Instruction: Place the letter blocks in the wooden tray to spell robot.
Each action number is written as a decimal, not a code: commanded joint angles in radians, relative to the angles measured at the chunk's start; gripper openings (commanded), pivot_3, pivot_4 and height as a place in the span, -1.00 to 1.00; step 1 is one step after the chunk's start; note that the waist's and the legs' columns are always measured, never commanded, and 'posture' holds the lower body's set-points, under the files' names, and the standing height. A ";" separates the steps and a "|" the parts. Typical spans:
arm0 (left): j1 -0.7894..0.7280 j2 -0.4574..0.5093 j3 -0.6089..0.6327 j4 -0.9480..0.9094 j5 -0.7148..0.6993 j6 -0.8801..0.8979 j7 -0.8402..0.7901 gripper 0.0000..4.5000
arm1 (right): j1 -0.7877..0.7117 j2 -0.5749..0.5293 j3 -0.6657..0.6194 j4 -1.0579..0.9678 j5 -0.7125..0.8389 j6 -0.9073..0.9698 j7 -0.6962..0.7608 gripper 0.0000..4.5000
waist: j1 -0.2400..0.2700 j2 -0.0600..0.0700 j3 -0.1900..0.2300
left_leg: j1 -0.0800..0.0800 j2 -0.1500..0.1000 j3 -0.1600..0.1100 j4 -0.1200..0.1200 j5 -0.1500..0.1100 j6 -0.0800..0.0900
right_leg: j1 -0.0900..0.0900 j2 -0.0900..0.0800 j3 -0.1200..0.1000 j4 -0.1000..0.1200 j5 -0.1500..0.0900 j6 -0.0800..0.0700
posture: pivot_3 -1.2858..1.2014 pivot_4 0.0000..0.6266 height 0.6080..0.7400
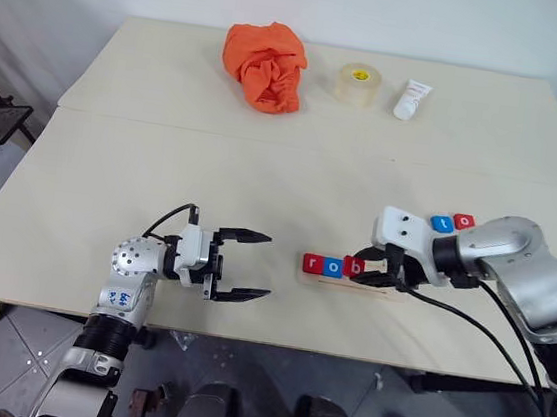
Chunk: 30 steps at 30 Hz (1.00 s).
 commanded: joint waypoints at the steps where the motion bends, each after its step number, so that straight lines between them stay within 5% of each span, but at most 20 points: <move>1: 0.014 0.012 0.010 -0.056 -0.022 -0.002 -0.004 1.00 | -0.029 0.014 0.023 0.021 -0.038 -0.028 -0.002 -0.35 | 0.002 0.000 0.000 | 0.000 0.000 0.000 0.000 0.000 0.000 | 0.000 0.000 0.000 0.000 0.000 0.000 | 0.03 -0.52 1.00; 30: 0.031 0.012 0.008 -0.072 -0.011 -0.005 0.039 1.00 | -0.030 0.001 0.018 0.090 -0.104 -0.083 0.040 -0.35 | 0.001 0.000 0.000 | 0.000 0.000 0.000 0.000 0.000 0.000 | 0.000 0.000 0.000 0.000 0.000 0.000 | 0.03 -0.52 1.00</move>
